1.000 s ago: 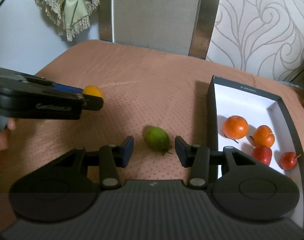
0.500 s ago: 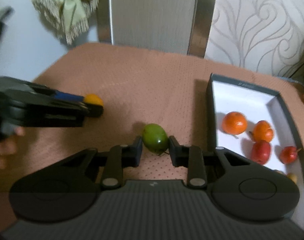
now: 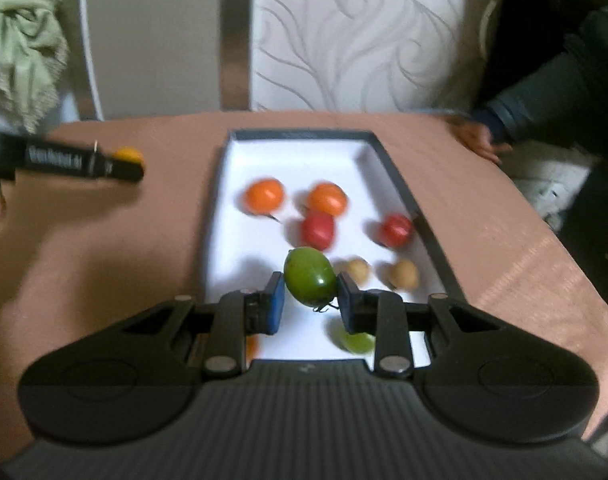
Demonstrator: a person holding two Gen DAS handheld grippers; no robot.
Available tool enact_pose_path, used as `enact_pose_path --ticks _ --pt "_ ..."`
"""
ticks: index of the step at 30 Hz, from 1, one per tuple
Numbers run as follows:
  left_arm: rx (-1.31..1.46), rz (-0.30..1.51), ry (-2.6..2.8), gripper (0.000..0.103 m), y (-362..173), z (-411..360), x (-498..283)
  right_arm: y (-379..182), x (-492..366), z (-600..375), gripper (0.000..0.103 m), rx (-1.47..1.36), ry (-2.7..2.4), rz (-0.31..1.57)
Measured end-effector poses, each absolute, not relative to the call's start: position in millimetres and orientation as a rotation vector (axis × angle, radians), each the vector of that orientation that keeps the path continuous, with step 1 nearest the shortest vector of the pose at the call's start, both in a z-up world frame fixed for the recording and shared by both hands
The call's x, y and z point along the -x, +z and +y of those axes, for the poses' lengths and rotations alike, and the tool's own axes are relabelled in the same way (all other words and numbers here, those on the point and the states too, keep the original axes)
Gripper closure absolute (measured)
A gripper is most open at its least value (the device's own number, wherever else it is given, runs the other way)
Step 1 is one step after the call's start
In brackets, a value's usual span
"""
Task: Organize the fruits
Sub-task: 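Carry the lemon and the lime over the white box, then lower the lemon and lime into the box and open both grippers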
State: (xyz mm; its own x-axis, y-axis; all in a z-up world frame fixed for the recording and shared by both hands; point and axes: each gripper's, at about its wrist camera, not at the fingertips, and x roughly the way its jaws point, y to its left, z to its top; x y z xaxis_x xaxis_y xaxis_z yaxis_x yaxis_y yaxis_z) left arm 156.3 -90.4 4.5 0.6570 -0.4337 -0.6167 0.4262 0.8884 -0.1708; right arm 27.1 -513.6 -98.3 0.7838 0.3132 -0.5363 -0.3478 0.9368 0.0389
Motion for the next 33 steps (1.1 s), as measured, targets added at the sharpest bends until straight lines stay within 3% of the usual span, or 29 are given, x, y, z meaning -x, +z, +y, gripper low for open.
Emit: enact_pose_path --ticks 13,17,28,33 --pt "-0.14 0.763 -0.661 0.061 -15.2 -200.3 -152.6 -108.7 -27.4 -535.5 0.069 0.084 0.301 0.581" --pt "-0.191 0.763 -0.655 0.061 -22.4 -213.3 -149.9 -104.4 -20.4 -541.7 0.051 0.067 0.287 0.536" --pt "-0.235 0.735 -0.639 0.049 -10.7 -224.0 -143.4 -81.1 1.9 -564.8 0.051 -0.017 0.276 0.47" --pt "-0.233 0.727 -0.613 0.048 -1.1 -220.7 -137.0 -74.8 11.4 -575.6 0.051 -0.051 0.269 0.452"
